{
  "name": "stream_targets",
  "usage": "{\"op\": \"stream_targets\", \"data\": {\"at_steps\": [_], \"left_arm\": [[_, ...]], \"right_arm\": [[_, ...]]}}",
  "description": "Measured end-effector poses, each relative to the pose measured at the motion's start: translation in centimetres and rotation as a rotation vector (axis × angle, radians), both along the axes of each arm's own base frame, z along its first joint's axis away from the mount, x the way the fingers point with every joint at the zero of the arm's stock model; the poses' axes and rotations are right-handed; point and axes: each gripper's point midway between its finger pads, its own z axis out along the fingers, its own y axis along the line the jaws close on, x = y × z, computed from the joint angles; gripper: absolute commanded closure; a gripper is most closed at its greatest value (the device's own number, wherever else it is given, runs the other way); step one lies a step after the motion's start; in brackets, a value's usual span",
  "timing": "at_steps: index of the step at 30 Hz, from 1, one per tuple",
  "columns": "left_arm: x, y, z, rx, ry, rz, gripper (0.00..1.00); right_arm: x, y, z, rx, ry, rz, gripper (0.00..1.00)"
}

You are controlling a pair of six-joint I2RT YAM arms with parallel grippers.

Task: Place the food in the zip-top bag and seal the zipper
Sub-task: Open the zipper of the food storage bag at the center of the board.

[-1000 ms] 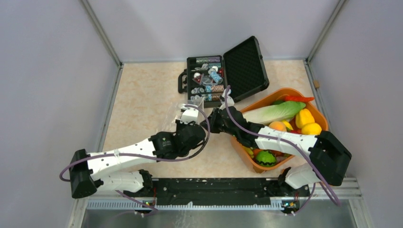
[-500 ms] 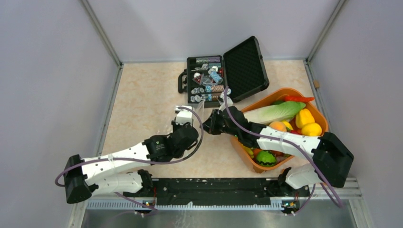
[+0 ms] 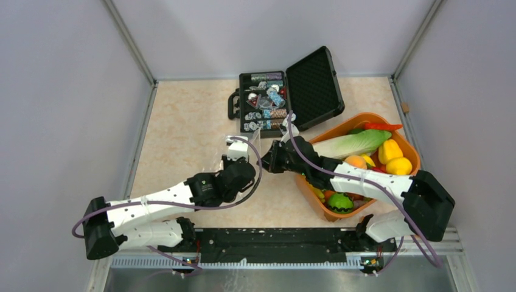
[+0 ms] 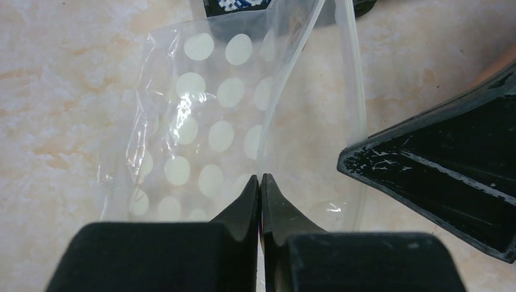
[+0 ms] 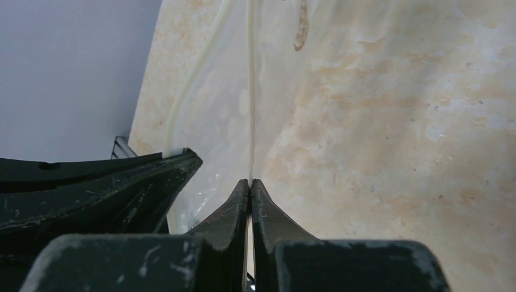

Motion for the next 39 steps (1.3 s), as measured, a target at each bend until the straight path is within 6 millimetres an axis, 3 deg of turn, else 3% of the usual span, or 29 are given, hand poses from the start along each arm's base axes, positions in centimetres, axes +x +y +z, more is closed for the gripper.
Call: {"op": "stream_targets", "data": {"at_steps": [5, 9, 14, 17, 19, 22, 25, 31, 39], "left_arm": [[-0.4, 1.3, -0.1, 0.017, 0.011, 0.032, 1.00], [-0.8, 3.2, 1.1, -0.010, -0.010, 0.071, 1.00], [-1.2, 4.3, 3.2, -0.085, -0.043, 0.080, 1.00], [-1.2, 4.2, 3.1, -0.078, -0.043, 0.075, 1.00], [-1.1, 4.1, 2.8, -0.055, -0.034, 0.078, 1.00], [-0.9, 3.9, 2.1, -0.013, -0.019, 0.089, 1.00], [-0.8, 4.1, 1.7, 0.009, -0.016, 0.109, 1.00], [-0.6, 4.4, 2.3, -0.011, -0.035, 0.124, 1.00], [-0.2, 5.0, 2.8, -0.054, -0.047, 0.140, 1.00]], "right_arm": [[0.0, -1.4, -1.7, -0.095, 0.006, -0.020, 1.00], [0.0, -2.9, -3.1, -0.209, 0.009, -0.037, 1.00], [0.2, -3.2, -3.0, -0.262, -0.014, -0.025, 1.00], [0.4, -2.8, -2.6, -0.276, -0.034, -0.003, 1.00], [0.5, -2.2, -2.2, -0.275, -0.042, 0.021, 0.92], [0.6, -1.2, -1.1, -0.261, -0.058, 0.061, 0.64], [0.5, -0.7, -0.1, -0.247, -0.083, 0.091, 0.49], [0.0, -1.6, 1.6, -0.246, -0.124, 0.108, 0.47], [-1.3, -3.0, 8.4, -0.112, -0.244, 0.113, 0.46]]}}
